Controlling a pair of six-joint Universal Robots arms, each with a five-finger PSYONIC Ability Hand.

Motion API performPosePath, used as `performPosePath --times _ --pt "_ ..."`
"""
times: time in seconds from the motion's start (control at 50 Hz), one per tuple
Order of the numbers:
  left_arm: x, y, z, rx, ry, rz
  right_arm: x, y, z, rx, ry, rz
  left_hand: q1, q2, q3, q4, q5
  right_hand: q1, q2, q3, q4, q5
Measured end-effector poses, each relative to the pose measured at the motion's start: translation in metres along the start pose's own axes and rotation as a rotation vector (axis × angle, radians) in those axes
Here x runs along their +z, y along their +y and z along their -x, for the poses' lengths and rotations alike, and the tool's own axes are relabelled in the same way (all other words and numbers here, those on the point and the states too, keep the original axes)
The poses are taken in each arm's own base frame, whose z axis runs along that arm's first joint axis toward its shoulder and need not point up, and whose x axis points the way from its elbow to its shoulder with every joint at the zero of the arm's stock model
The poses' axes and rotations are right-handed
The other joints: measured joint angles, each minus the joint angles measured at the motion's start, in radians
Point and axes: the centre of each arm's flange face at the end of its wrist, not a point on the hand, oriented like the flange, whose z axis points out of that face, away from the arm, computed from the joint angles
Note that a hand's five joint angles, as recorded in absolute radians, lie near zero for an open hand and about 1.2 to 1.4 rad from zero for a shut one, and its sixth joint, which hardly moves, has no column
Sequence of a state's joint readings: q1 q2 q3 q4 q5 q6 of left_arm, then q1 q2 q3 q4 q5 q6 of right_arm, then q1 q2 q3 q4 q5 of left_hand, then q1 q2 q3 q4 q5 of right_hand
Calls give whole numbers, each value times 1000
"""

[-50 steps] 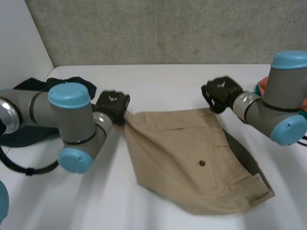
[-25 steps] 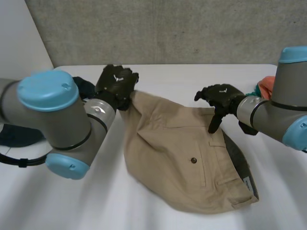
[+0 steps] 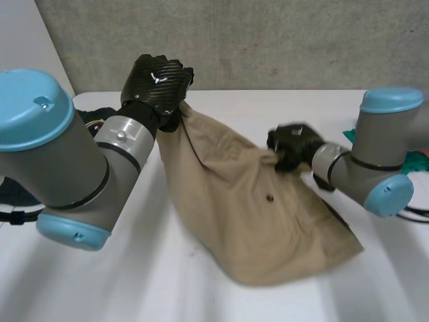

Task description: Fold the laundry.

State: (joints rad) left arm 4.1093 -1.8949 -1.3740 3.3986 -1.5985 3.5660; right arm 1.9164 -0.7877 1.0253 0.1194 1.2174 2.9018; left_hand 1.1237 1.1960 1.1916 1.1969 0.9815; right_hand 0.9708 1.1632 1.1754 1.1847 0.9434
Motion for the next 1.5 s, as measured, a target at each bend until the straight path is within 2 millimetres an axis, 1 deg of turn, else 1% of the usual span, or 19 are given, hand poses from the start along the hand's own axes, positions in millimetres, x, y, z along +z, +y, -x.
performPosePath --times 0.1,0.16,0.2,0.22,0.24,0.28,0.38,0.46,0.58,0.7,0.72,0.74,0.84,1.0,1.2,1.38,1.44,1.48,1.5 --pt "24 5 8 16 -42 -32 1 -57 -22 -106 153 -281 0 0 0 3 0 13 0 1 2 3" --pt "52 -1 34 31 -133 -99 -7 -104 -36 -173 255 -506 0 0 0 4 0 14 0 5 2 20" --pt "59 -5 41 33 -160 -122 -10 -114 -39 -187 275 -555 0 0 0 4 0 14 0 6 2 21" --pt "63 -8 46 35 -181 -142 -11 -120 -40 -195 287 -586 0 0 0 4 0 14 0 6 2 21" --pt "77 -25 68 40 -266 -236 -22 -150 -47 -234 348 -737 0 0 0 4 0 14 0 6 2 21" --pt "85 -42 85 42 -338 -334 -34 -175 -50 -264 394 -865 0 0 0 4 0 14 0 6 2 21" --pt "86 -70 100 35 -431 -492 -61 -210 -50 -304 450 -1039 0 0 0 4 0 14 0 6 2 28" --pt "78 -78 102 29 -449 -539 -71 -217 -47 -311 455 -1068 0 0 0 4 0 14 0 6 2 29" --pt "62 -61 90 21 -419 -493 -71 -207 -43 -301 438 -1018 0 0 0 4 8 14 0 6 3 29" --pt "49 -23 70 22 -351 -360 -61 -167 -36 -259 394 -817 0 0 0 4 11 14 0 6 3 32" --pt "41 -6 59 24 -316 -292 -57 -145 -32 -242 370 -701 0 0 0 4 11 14 0 6 3 33" --pt "41 -6 59 24 -316 -292 -57 -145 -32 -242 370 -701 0 0 0 4 11 14 0 6 3 33" --pt "2 42 22 39 -174 -49 -56 -78 -14 -257 282 -355 0 0 0 4 11 14 0 6 3 39" --pt "-64 92 -20 164 51 306 -76 -13 11 -374 118 23 0 0 0 4 11 40 -19 -16 -25 24" --pt "-129 104 -28 296 239 607 -125 15 35 -391 -56 348 0 0 0 4 11 40 11 10 7 40" --pt "-180 89 -37 336 386 756 -173 22 43 -432 -114 480 -21 -20 -20 -18 -7 40 11 10 7 40" --pt "-184 79 -41 341 407 729 -183 25 40 -459 -110 495 -532 -506 -498 -510 -476 40 11 10 7 43" --pt "-183 76 -41 341 406 716 -184 26 39 -463 -108 496 -651 -630 -599 -615 -581 40 11 10 7 44" --pt "-178 69 -40 337 389 681 -185 27 37 -465 -103 497 -840 -823 -812 -832 -794 40 11 10 7 45"
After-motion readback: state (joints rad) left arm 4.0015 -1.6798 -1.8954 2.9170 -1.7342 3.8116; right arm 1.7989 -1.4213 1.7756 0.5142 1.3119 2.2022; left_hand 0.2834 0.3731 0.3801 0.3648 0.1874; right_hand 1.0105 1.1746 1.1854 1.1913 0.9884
